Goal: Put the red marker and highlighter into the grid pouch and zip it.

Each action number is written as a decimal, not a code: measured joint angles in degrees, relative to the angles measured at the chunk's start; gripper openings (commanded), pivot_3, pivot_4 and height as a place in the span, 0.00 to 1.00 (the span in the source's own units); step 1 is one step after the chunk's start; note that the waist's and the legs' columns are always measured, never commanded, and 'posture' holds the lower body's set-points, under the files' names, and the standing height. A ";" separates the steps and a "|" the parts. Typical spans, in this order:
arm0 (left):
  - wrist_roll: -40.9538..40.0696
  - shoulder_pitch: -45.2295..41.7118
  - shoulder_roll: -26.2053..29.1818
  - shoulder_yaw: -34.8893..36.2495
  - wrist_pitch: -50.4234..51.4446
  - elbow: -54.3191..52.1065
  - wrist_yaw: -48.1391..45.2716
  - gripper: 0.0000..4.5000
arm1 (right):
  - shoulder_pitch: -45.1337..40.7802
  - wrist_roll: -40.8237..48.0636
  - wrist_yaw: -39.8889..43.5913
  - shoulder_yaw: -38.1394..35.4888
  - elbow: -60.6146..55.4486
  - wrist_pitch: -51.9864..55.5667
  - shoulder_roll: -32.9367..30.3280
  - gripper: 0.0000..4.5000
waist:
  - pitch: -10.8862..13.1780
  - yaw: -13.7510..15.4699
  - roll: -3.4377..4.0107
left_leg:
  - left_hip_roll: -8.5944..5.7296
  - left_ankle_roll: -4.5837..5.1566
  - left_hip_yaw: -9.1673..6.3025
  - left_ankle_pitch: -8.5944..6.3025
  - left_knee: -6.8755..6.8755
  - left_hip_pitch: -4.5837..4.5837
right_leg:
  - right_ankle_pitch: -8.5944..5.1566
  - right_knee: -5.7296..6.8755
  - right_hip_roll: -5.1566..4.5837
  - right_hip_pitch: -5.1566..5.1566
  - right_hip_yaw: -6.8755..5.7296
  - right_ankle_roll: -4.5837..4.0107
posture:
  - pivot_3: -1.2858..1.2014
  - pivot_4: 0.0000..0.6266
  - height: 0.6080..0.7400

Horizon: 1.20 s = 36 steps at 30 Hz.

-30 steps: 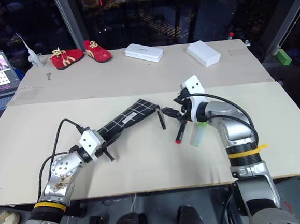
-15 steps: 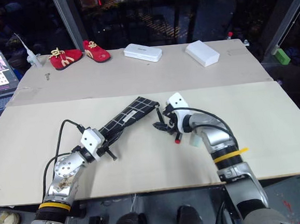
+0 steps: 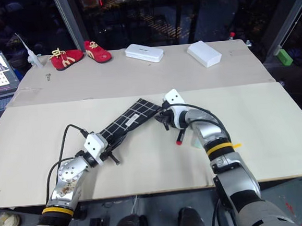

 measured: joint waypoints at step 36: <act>0.04 -2.79 -1.58 -0.17 -0.02 0.96 -0.77 0.00 | 2.38 -6.33 10.07 14.66 -18.76 3.70 3.92 0.30 | 0.00 0.04 0.00 | -0.04 0.00 -0.03 0.00 0.01 0.00 | 0.00 0.01 0.00 -0.01 -0.02 0.00 | 0.52 0.24 1.00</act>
